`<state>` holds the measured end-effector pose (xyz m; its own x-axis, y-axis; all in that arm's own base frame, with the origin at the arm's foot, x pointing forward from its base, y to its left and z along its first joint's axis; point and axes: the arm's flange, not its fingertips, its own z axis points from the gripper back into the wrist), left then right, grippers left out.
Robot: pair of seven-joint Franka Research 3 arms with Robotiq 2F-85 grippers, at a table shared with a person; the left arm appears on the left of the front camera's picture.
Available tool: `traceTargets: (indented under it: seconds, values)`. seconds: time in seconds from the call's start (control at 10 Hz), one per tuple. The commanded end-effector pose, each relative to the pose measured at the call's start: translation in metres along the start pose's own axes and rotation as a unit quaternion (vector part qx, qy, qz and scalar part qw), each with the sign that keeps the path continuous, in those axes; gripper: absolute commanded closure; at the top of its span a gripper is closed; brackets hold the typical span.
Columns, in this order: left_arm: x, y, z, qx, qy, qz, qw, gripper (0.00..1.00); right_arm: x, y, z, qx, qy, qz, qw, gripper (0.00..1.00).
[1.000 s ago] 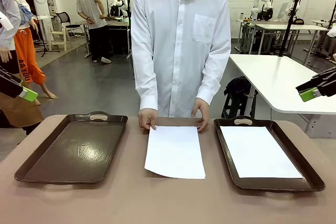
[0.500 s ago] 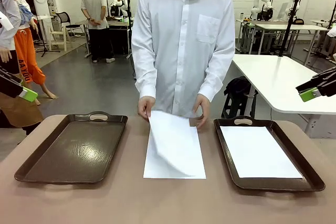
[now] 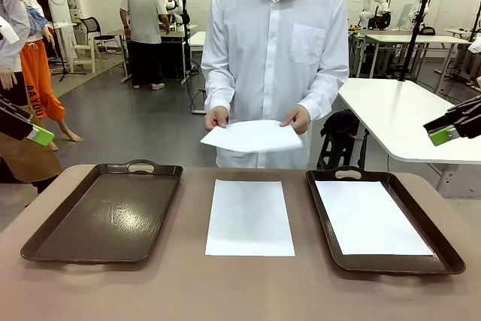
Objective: Sort the A4 documents.
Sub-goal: Receive the A4 Paper.
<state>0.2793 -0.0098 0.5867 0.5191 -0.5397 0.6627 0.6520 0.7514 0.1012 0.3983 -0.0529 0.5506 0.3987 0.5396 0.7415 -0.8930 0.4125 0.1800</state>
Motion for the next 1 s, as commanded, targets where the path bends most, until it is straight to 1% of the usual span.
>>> traceTargets:
  seconds: [0.0,0.9]
  values:
    - [-0.0004,0.0007,0.0000,0.000,0.000,0.001,1.000,0.00,0.0000,0.0006,0.0002,0.001,-0.001,0.000,1.000,0.03]
    - [-0.0004,0.0007,0.0000,0.000,0.000,0.001,1.000,0.00,0.0000,0.0006,0.0002,0.001,-0.001,0.000,1.000,0.03]
